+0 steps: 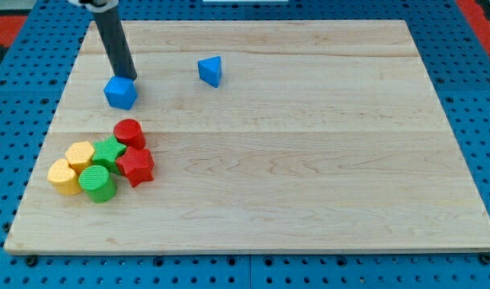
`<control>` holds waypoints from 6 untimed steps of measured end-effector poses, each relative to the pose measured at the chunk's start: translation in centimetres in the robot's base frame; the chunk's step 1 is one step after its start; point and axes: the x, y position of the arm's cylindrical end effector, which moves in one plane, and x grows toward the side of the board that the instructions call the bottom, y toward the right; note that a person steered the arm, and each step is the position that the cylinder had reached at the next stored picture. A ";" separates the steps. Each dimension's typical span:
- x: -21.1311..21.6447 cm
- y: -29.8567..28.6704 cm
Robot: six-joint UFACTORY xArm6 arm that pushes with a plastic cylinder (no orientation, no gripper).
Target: Move the blue blocks into the group of blocks
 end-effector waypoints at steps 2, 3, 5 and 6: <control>1.3 1.7; 3.6 0.9; -0.9 7.3; -1.1 13.6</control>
